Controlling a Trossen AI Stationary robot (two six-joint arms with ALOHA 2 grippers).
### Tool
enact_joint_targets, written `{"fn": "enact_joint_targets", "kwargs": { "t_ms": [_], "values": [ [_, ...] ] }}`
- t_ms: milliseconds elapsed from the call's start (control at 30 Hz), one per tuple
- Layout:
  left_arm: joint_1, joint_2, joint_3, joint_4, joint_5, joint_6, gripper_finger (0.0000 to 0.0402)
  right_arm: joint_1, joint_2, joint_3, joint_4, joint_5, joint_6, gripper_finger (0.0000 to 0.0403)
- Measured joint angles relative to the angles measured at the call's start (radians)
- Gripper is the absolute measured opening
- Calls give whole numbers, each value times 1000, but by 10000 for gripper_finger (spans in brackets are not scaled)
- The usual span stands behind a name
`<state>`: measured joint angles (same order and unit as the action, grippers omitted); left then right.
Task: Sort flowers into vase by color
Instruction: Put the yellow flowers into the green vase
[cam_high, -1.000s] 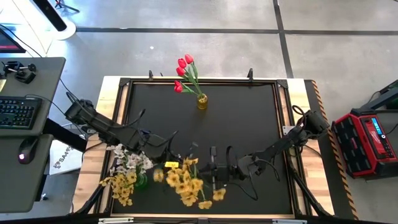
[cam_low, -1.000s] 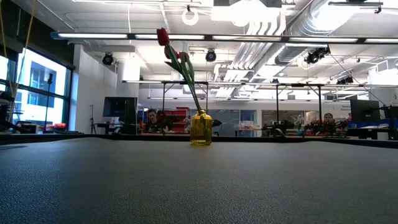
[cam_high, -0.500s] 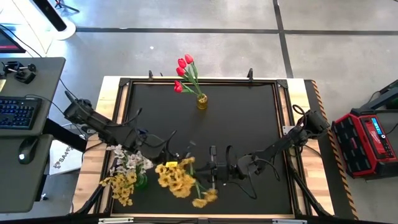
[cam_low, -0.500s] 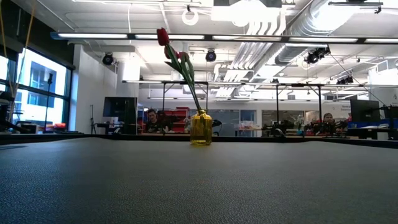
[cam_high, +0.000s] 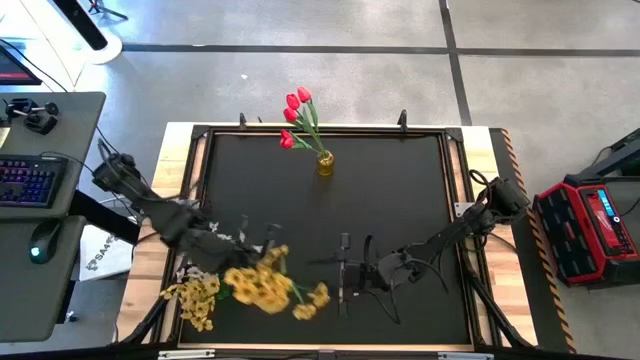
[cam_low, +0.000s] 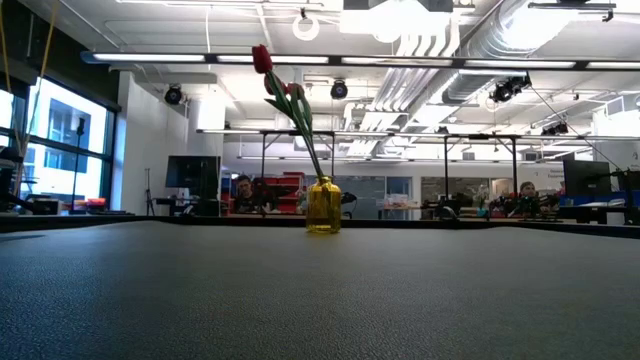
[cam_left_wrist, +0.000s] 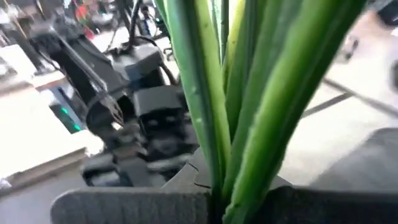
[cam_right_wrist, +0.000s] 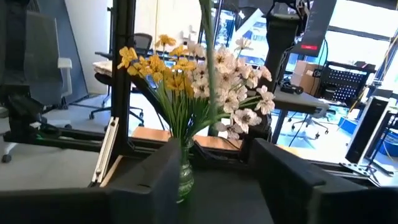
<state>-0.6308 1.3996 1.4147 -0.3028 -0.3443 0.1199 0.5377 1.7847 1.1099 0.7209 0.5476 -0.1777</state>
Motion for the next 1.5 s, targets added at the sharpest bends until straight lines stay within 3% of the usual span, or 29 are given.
{"fn": "enact_joint_targets", "kwargs": {
  "t_ms": [167, 467, 767, 900, 1233, 1500],
  "values": [
    [-98, -68, 0, -116, -8, -173, 0, 0, 0, 0, -24, 0, 47, 223],
    [-320, -97, -2, -314, -33, -422, 0, 0, -1, 0, -31, -1, 47, 227],
    [-455, -84, -101, -391, -429, -575, 0, 0, -1, 1, -29, -1, 47, 227],
    [-453, -83, -150, -394, -512, -656, 0, 0, -2, 2, -29, -1, 47, 227],
    [-443, -80, -206, -511, -467, -858, 0, 0, -2, 2, -29, -1, 48, 227],
    [-443, -80, -206, -549, -443, -876, 0, 0, -2, 2, -26, -1, 47, 227]
  ]
}}
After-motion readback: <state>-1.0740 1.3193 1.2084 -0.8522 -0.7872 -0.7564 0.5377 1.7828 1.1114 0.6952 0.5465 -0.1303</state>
